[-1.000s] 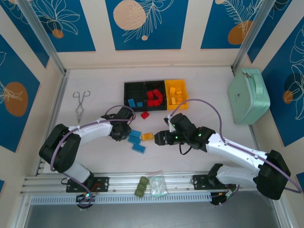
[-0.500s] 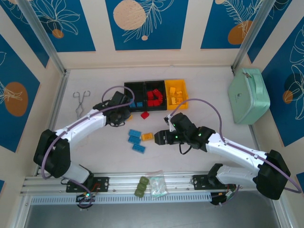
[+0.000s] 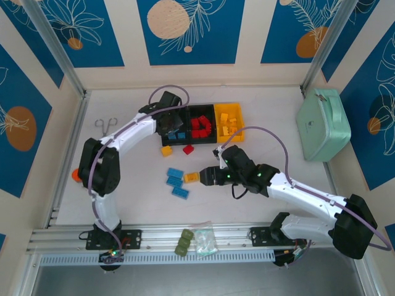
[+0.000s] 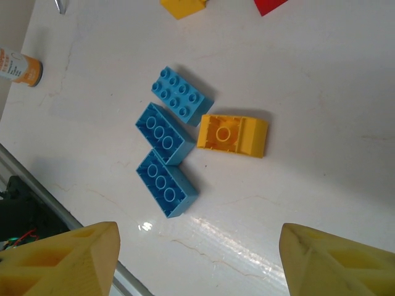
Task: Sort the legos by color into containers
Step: Place the lego in the container.
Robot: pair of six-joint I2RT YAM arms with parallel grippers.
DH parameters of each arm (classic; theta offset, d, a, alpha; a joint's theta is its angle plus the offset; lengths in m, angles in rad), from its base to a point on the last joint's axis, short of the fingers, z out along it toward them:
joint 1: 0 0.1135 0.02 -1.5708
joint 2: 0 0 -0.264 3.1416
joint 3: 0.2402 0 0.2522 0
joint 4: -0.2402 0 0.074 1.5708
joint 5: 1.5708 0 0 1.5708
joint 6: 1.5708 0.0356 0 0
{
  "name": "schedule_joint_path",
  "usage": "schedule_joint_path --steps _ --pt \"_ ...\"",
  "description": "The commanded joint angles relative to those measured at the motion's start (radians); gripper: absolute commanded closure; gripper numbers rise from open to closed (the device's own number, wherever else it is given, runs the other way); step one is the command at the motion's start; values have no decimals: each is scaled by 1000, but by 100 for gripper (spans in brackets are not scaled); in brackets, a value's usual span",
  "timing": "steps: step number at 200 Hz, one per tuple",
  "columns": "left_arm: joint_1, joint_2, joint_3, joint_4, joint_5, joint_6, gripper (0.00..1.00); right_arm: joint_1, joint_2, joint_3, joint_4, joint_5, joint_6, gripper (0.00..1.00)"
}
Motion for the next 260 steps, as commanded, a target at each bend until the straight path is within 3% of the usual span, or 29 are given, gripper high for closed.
schedule_joint_path --steps 1,147,173,183,201,260 --pt "17 75 92 -62 29 32 73 -26 -10 24 25 35 -38 31" --pt "24 294 314 -141 -22 39 67 -57 -17 22 33 26 -22 31" --pt "24 306 338 -150 -22 45 56 -55 -23 19 28 29 -19 31" --pt "24 303 340 -154 -21 47 49 -55 -23 18 29 29 -17 31" --pt "24 288 337 -155 -13 57 44 -54 -21 11 34 27 -14 31" --pt "15 115 202 -84 35 118 40 -48 -22 8 34 25 -11 31"
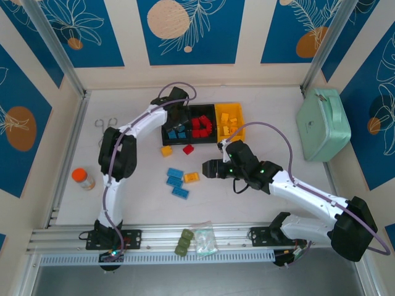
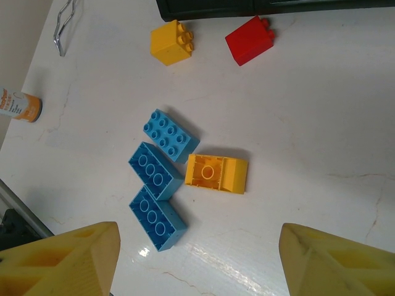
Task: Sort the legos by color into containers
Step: Place the lego in the container, then pick up the lego from the middle-left of the table.
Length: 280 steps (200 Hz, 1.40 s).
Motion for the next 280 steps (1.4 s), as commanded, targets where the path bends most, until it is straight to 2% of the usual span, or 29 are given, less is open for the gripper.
schedule_joint_path --steps 1,49,126,168,195,229,280 --pt "1 -131 -61 26 37 48 40 8 -15 -11 6 3 9 31" --pt "-11 -312 -258 76 137 177 37 16 -28 1 -29 -17 -15 31" --pt "-32 -582 -617 32 259 290 34 18 -91 -14 -107 -16 -41 30" --pt "-152 -664 -746 -2 271 374 27 26 -118 -36 -128 -93 -78 29" --pt "-225 -701 -832 22 262 357 22 43 -171 -84 -152 -124 -82 24" --pt "-310 -729 -886 21 211 323 19 87 -214 -120 -267 -86 -17 24" --pt "-388 -696 -938 79 193 265 13 157 -297 -219 -258 -50 90 24"
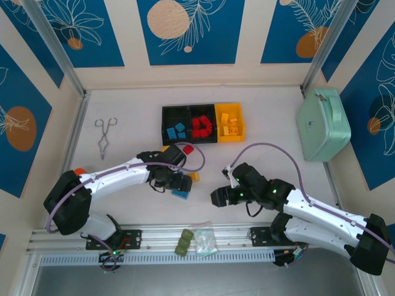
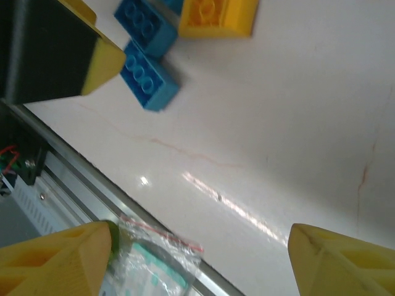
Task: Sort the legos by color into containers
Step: Pick up the lego from the middle-left of the table.
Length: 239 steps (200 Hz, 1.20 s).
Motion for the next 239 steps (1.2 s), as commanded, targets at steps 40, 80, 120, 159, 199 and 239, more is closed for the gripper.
schedule_joint_path --steps 40,80,120,159,199,239 --pt "-73 100 14 19 -97 -28 10 27 -57 -51 -14 37 80 24" --pt "-114 206 65 -20 -172 -39 10 29 -62 -64 -1 40 89 25" --pt "-141 260 83 -19 -180 -58 22 26 -60 -67 6 50 92 25" --pt "-141 210 79 -46 -184 -65 39 27 -60 -71 14 52 99 25" --pt "-128 99 81 -79 -202 -71 42 22 -60 -63 24 45 97 25" --pt "-52 13 107 -97 -197 -53 43 1 -60 -34 46 40 74 25"
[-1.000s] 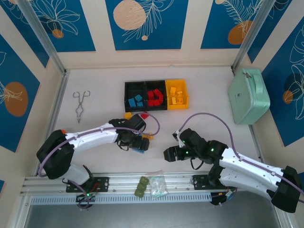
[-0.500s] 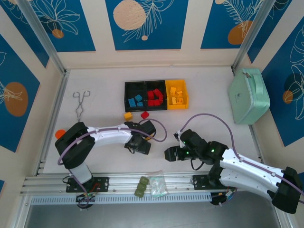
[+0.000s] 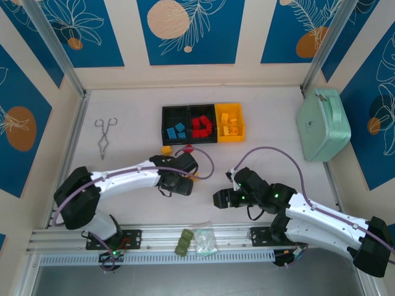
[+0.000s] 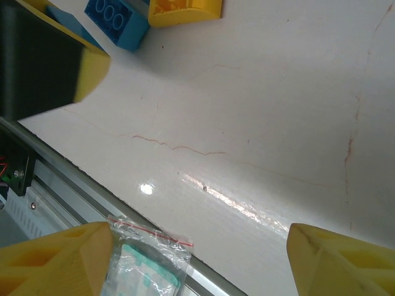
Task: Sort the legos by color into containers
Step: Pick up the lego from the middle-left of the table, then place the lego in the container.
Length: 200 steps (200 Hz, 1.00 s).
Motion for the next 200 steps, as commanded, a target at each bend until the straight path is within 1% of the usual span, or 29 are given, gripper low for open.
schedule_joint_path --steps 1,43,57,80,114,150,167,200 --pt "55 -49 37 -46 -13 8 43 -15 -13 23 23 -5 -12 25" --pt "180 -60 124 -36 16 61 43 -69 4 51 69 -24 -28 25" --pt "223 -45 155 -18 30 70 43 -90 29 69 71 -27 -19 25" --pt "280 0 223 -6 35 93 43 -94 73 86 115 -24 -11 25" --pt "340 104 353 3 31 119 43 -109 157 135 167 -4 -11 25" --pt "402 260 526 -22 17 166 43 -115 232 180 202 -20 -30 25" --pt "426 344 605 -41 -20 175 44 -117 247 192 202 -19 -24 26" --pt "455 470 735 -41 -34 167 45 -116 246 190 204 -23 -10 26"
